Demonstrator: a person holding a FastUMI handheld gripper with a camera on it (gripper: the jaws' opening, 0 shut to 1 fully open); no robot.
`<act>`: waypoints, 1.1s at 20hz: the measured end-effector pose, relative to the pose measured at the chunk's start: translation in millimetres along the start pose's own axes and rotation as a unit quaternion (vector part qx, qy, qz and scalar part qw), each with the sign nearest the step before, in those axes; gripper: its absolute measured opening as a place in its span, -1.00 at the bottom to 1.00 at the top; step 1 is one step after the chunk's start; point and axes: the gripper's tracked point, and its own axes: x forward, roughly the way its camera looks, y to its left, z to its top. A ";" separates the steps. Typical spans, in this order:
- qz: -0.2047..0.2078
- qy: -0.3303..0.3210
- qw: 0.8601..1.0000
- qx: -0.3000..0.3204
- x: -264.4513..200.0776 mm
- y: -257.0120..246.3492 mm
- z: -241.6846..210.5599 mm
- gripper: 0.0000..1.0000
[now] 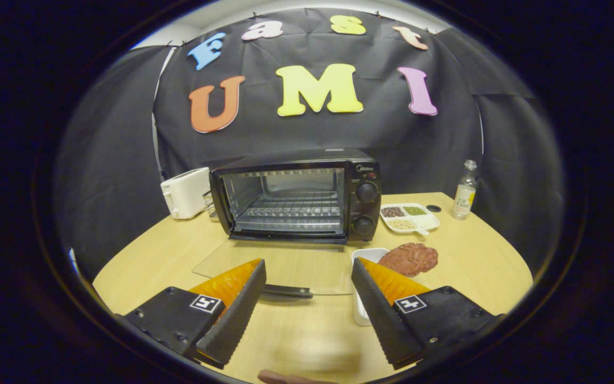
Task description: Open the toaster oven, put the food inside, and close the toaster oven door.
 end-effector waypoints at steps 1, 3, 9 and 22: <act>0.005 0.011 1.000 0.005 -2.7 -11.2 5.3 1.00; 0.006 0.029 1.000 0.010 -4.1 -41.4 20.0 1.00; -0.001 0.092 0.996 0.005 8.3 -136.1 49.9 0.99; 0.201 0.295 0.923 0.146 36.5 -148.2 -2.6 0.55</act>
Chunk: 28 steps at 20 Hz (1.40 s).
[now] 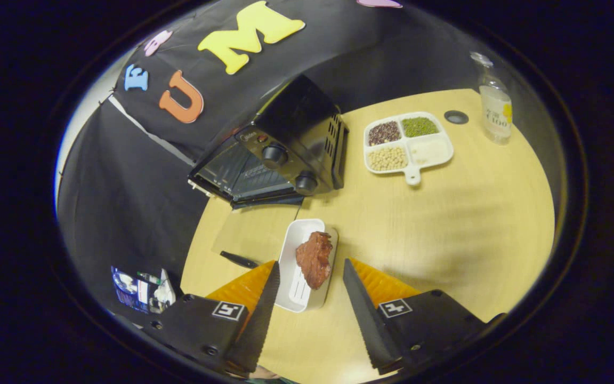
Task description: Open the toaster oven, put the food inside, and close the toaster oven door.
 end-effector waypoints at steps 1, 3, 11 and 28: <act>0.004 0.012 1.000 0.009 4.6 -3.2 -2.6 0.45; 0.020 0.022 0.999 0.040 8.4 -4.7 -4.8 0.08; -0.012 -0.015 1.000 -0.010 -18.6 16.3 -16.3 -0.79; -0.161 -0.134 0.942 -0.263 2.1 165.3 -36.1 -0.79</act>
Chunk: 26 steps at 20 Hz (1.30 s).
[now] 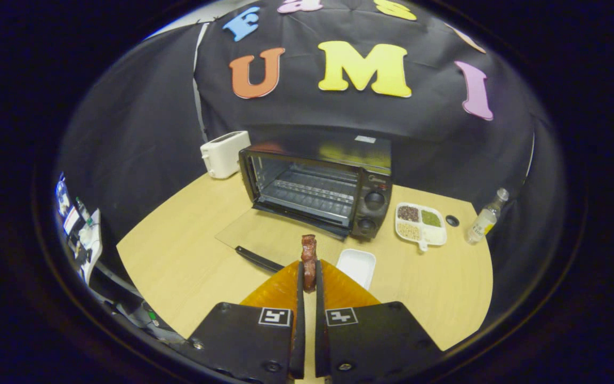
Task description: Open the toaster oven, put the food inside, and close the toaster oven door.
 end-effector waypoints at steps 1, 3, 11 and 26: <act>0.003 -0.006 1.000 -0.004 2.8 10.0 3.0 -0.79; 0.003 -0.024 1.000 -0.006 10.5 28.4 8.8 -0.79; 0.006 -0.076 0.997 0.026 56.4 76.8 45.1 -0.82; 0.049 -0.221 0.916 0.331 174.3 50.9 103.7 -0.86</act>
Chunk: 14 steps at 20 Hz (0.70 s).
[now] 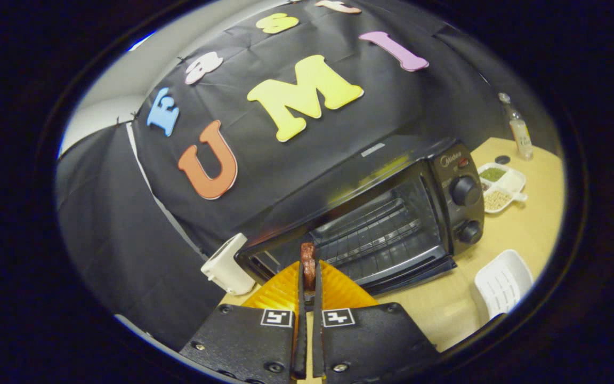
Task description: Open the toaster oven, put the food inside, and close the toaster oven door.
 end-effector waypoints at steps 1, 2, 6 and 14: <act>0.001 -0.004 1.000 0.014 7.2 -2.5 -3.4 -0.85; 0.006 -0.009 1.000 0.025 13.7 -3.4 -3.9 -0.85; 0.014 -0.052 0.994 0.094 37.5 -19.7 15.5 -0.86; -0.043 -0.047 0.988 0.138 66.0 -77.5 8.6 -0.70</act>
